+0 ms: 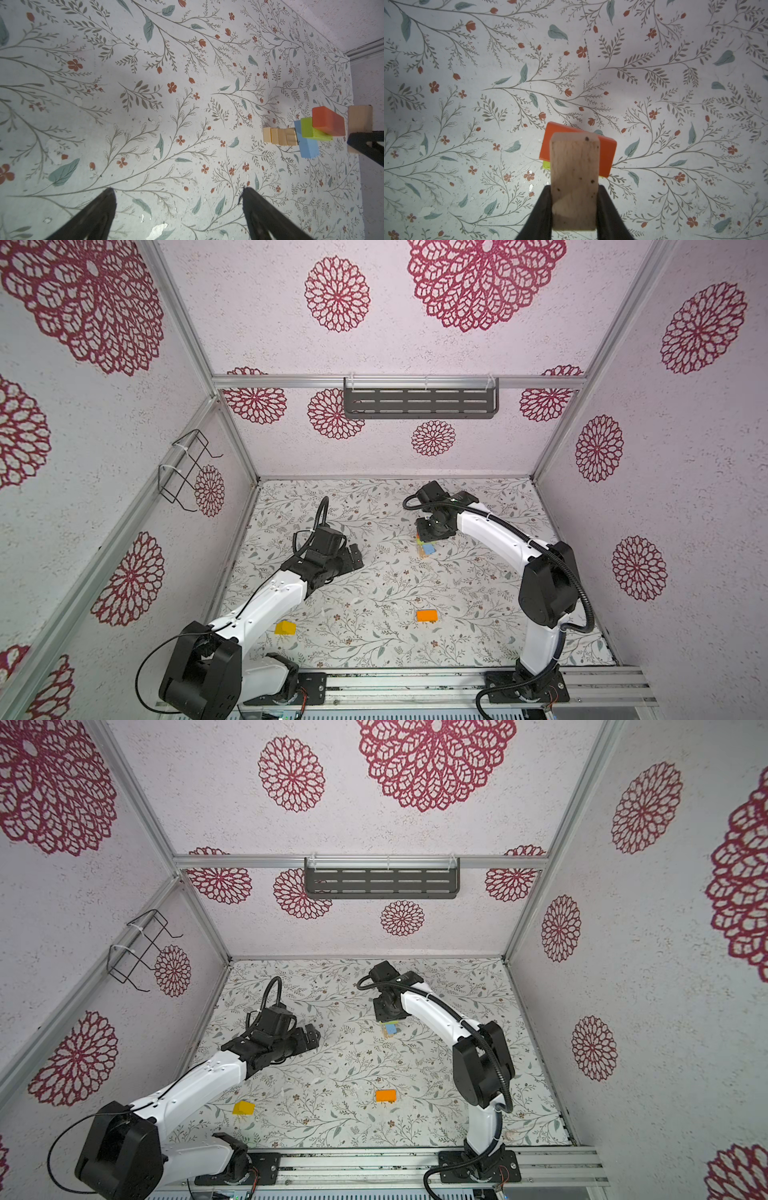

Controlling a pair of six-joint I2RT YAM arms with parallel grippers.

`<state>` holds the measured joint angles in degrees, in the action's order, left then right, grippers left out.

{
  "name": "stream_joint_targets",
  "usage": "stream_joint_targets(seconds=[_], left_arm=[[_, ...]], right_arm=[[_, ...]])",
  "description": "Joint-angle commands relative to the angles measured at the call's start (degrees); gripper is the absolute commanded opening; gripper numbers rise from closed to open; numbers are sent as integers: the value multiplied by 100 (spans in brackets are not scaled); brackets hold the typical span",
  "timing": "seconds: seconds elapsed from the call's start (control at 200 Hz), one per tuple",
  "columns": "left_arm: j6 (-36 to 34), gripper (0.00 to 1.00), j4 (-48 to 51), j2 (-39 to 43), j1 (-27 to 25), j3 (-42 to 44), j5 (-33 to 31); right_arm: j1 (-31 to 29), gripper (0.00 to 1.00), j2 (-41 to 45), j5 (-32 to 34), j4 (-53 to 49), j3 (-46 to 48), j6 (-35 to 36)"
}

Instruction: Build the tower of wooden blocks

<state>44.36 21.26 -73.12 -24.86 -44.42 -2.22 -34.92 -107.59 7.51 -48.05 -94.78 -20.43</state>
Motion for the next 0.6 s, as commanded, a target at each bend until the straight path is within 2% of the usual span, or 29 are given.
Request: stream_joint_targets(seconds=[0.0,0.595], left_arm=[[-30,97,-93,79,11,-5,-15],[-33,97,-60,96,1,-22,-15]], right_arm=[[29,28,4,86,-151,-173,91],[29,31,-46,49,-143,-139,125]])
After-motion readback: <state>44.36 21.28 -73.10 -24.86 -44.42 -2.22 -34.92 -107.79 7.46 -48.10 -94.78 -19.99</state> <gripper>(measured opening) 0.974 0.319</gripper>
